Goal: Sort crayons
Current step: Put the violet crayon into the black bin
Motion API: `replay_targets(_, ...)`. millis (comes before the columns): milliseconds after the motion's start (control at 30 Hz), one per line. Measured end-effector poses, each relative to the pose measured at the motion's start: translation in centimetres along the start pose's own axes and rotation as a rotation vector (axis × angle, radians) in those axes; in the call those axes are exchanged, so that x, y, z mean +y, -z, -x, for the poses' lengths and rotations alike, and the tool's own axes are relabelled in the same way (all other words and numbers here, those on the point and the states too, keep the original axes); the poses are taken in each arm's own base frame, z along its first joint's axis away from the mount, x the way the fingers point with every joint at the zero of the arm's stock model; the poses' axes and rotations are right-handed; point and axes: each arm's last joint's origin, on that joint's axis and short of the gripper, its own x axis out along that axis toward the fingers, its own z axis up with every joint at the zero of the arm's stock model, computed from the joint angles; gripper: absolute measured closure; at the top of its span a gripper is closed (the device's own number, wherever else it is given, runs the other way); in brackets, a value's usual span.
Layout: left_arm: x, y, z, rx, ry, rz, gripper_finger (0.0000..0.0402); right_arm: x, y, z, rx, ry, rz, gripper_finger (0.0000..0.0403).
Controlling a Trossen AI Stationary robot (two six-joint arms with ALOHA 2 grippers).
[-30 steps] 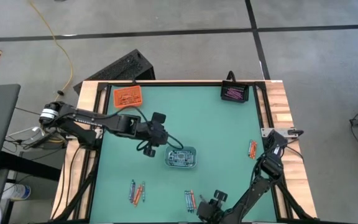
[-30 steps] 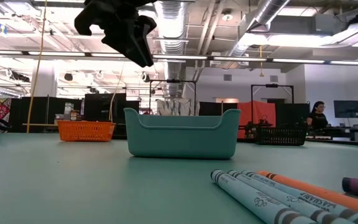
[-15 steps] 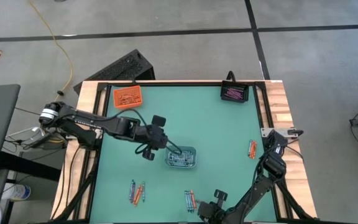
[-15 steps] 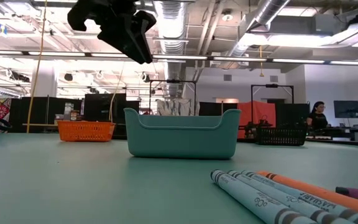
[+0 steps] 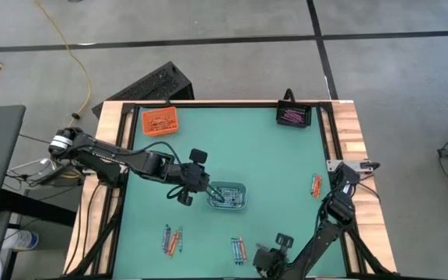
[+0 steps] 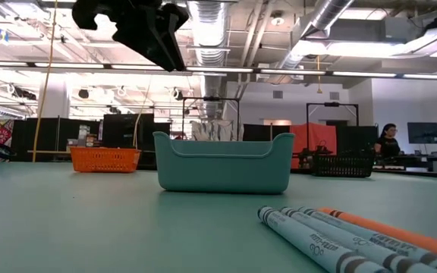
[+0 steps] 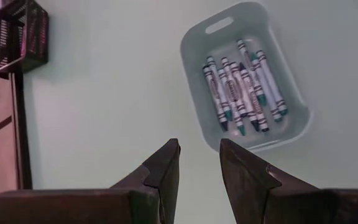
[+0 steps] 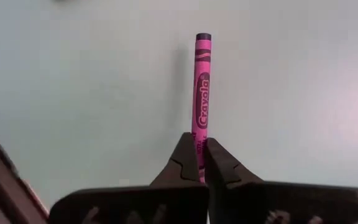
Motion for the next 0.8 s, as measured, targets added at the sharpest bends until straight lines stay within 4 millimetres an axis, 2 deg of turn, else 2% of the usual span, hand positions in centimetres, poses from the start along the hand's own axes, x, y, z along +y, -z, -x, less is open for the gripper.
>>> replay_targets(233, -2.0, -0.7, 0.7, -0.032, 0.045, -0.001, 0.0297, -1.5, -1.1, 1.7, -0.05, 0.016, 0.029, 0.0402)
replay_targets(433, -4.0, -1.4, 1.4, -0.083, 0.118, 0.009, 0.0297, -2.9, -2.2, 3.4, -0.171, 0.018, 0.054, 0.0402)
replay_targets(800, -7.9, -1.5, 1.6, -0.17, 0.208, 0.018, 0.0297, -7.6, -7.2, 5.0, -0.317, 0.1, 0.171, 0.0403)
